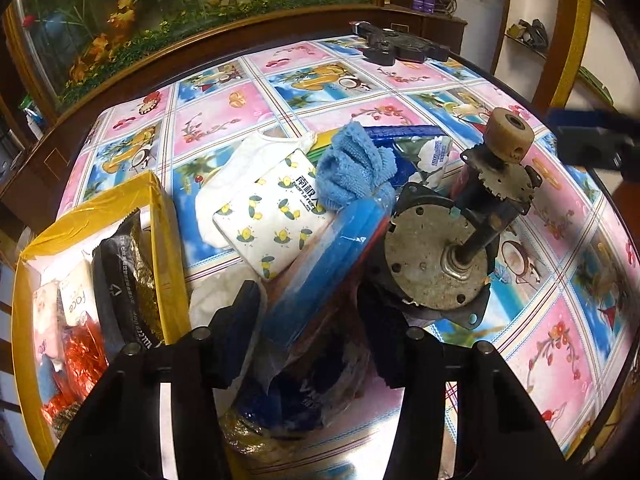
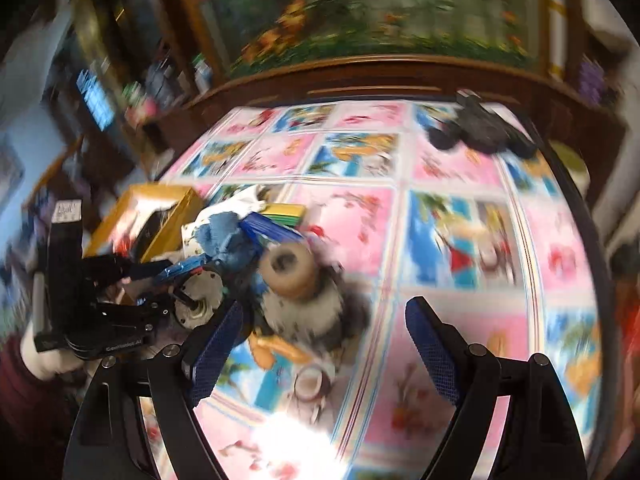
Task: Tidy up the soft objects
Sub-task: 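Move both tools back toward the remaining items beside the motors, then grasp the blue round packet with the left tool while the right tool grasps the blue textured case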
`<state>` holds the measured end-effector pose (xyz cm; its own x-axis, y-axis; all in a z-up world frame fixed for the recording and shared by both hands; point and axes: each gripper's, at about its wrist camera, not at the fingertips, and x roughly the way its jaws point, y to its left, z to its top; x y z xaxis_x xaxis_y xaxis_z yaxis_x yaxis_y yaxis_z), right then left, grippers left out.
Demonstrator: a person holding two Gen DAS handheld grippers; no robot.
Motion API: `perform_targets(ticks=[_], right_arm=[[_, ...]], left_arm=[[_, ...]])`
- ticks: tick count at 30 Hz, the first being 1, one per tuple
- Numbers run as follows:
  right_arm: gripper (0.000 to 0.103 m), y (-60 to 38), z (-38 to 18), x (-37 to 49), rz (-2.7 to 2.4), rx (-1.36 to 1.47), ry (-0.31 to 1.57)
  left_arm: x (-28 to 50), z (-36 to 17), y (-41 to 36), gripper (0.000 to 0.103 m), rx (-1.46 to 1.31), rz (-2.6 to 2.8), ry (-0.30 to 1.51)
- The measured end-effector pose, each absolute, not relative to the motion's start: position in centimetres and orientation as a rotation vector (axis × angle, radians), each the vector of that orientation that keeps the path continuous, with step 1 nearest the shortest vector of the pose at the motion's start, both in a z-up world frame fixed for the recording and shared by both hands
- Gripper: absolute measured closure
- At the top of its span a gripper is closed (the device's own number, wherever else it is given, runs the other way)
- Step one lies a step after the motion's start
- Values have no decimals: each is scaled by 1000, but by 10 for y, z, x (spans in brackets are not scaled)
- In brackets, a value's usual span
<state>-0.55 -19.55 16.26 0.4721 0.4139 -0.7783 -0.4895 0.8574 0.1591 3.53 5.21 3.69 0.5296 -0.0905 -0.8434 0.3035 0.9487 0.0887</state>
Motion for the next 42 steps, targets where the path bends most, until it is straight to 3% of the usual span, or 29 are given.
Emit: perform_targets(ticks=[7,18,20,21,25,28,42], right_arm=[[26,-123,178,59,682,-377,1055],[31,-49,133,109,688,-670,1196],[36,-38,117,112,691,-703,1210],[42,-33,111,113,695,-711,1216],[72,-23,91,116,724,-703,1238],[82,-27,96,112,729,-686,1222],[83,-87,190,62,633,-439,1051]], left_arm=[[45,34,51,54,260,-286,1003],[59,28,53,56,263,-330,1028],[58,27,50,60,275,-342,1029],[58,26,49,73,271,-364,1039],[54,27,39,80,315,-346,1013],[53,34,43,83,261,-348,1000],[-5,98,78,84,84,-307,846]])
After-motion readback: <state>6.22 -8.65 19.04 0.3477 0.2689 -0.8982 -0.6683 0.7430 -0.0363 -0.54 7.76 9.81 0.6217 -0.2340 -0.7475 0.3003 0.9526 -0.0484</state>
